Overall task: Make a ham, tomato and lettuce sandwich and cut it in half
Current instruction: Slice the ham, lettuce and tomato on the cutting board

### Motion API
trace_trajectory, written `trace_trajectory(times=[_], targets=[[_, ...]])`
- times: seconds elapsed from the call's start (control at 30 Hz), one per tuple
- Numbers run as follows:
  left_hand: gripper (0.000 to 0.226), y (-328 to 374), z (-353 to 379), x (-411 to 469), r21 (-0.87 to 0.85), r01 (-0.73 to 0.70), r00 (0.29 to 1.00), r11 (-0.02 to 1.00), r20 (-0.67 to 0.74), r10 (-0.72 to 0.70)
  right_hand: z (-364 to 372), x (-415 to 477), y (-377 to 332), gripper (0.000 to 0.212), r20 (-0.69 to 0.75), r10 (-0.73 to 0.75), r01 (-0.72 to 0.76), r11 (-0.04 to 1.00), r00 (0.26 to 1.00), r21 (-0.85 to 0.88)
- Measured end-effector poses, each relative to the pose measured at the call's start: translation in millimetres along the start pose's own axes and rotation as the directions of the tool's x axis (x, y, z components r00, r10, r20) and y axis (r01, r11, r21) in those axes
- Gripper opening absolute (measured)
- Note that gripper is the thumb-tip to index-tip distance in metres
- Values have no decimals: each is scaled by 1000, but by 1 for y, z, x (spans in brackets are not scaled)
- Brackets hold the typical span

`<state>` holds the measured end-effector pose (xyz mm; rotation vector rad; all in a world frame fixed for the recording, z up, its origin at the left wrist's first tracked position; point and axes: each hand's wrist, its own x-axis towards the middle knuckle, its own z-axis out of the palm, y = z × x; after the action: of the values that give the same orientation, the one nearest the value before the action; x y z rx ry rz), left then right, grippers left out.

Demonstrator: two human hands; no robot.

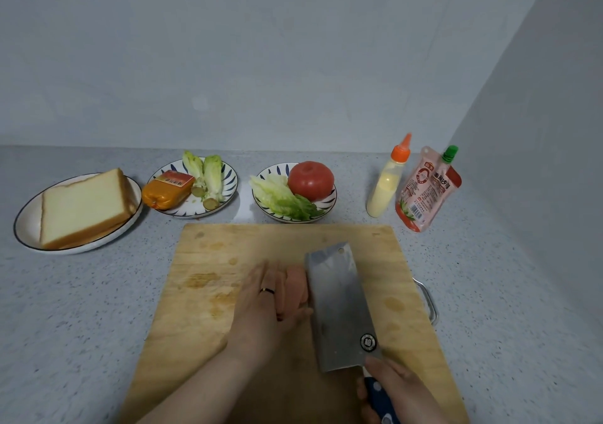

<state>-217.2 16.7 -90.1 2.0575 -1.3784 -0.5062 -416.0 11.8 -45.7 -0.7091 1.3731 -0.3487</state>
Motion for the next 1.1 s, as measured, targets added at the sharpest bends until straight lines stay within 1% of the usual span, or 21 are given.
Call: trace_trajectory(times=[0.1,0.17,0.23,0.3,0.37,0.4,0.47,0.57,0.7,0.8,0.87,1.0,1.1], targets=[[93,-1,0,3,-24,33,999,999,-19,-34,1,-3,2,22,-8,-1,1,1000,1000,10],[91,-4,0,5,-40,48,999,998,-19,-49,-1,-4,6,23,8,-18,18,998,1000,-65],[88,-6,-1,7,-61,56,998,997,-15,-57,-2,1,8,29,21,-38,40,985,999,-167],[85,-6,-2,9,-86,71,997,994,-12,-72,0,2,8,33,-6,-47,45,982,999,-181],[81,-6,-2,10,-98,71,997,993,-11,-73,6,2,11,25,60,-21,34,974,998,-224],[79,-5,-1,10,-99,66,998,993,-12,-68,11,1,12,22,96,-4,24,977,995,-212],[74,-4,-1,11,-88,58,998,994,-9,-59,19,1,15,24,131,12,11,985,991,-174],[70,-3,0,15,-59,63,998,996,6,-63,20,2,14,27,169,-11,31,993,986,-116],[68,12,9,29,-58,43,998,997,48,-40,10,0,-2,26,132,-53,68,991,990,-117],[67,32,19,43,-48,20,996,999,82,-16,1,-1,-16,38,107,-45,45,999,993,1],[65,47,30,54,-24,-17,993,1000,119,20,-11,2,-25,35,98,-20,12,997,995,82],[59,71,53,74,-23,-83,984,996,157,86,-33,11,-41,40,76,-12,7,998,997,63],[50,80,64,84,8,-131,982,991,138,128,-43,20,-49,35,64,-22,18,998,998,65]])
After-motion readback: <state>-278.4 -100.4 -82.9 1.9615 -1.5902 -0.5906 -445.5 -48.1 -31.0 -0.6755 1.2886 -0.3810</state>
